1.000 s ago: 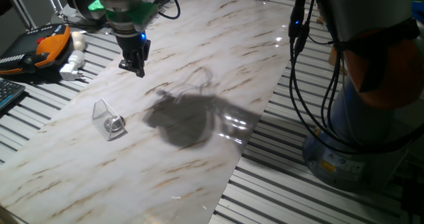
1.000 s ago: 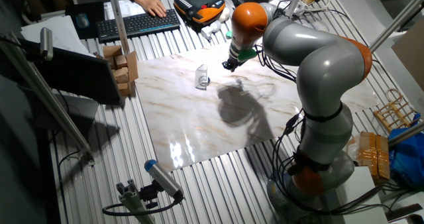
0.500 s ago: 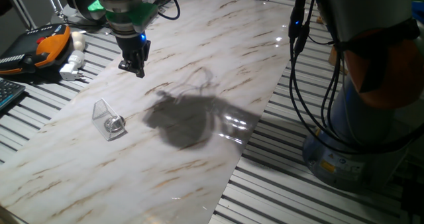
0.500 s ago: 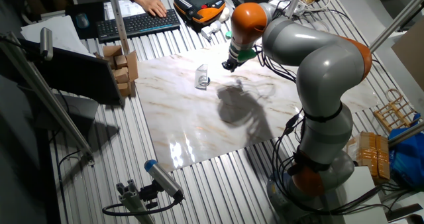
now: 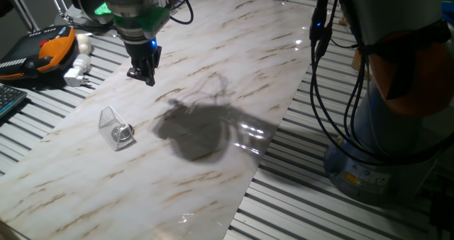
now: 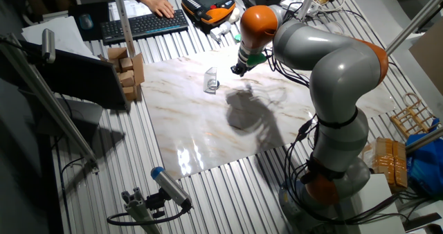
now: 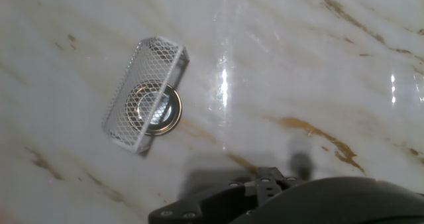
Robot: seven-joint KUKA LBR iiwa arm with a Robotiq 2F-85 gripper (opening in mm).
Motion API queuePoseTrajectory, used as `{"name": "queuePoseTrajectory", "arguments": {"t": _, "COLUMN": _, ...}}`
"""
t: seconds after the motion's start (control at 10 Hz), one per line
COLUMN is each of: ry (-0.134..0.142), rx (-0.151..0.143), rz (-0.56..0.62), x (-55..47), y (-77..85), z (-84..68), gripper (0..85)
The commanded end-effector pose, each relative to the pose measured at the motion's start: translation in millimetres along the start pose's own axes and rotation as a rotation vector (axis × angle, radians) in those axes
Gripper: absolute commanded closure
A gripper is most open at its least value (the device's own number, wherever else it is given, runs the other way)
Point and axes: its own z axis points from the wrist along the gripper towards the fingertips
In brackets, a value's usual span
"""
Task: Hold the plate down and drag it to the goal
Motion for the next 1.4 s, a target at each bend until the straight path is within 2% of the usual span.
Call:
{"name": "queuePoseTrajectory", "arguments": {"t": 0.0, "ry": 0.000, "rx": 0.000, "rz": 0.000, "x": -0.5, "y": -0.6, "z": -0.4, "gripper": 85.0}}
{"name": "queuePoseTrajectory", "arguments": {"t": 0.5, "ry": -0.005, "rx": -0.012, "rz": 0.006, "x": -0.3, "y": 0.7, "z": 0.9, "gripper": 85.0}}
{"name": "queuePoseTrajectory", "arguments": {"t": 1.3, "ry": -0.007, "rx": -0.009, "rz": 0.004, "x": -0.5, "y": 1.0, "z": 0.4, "gripper": 85.0}}
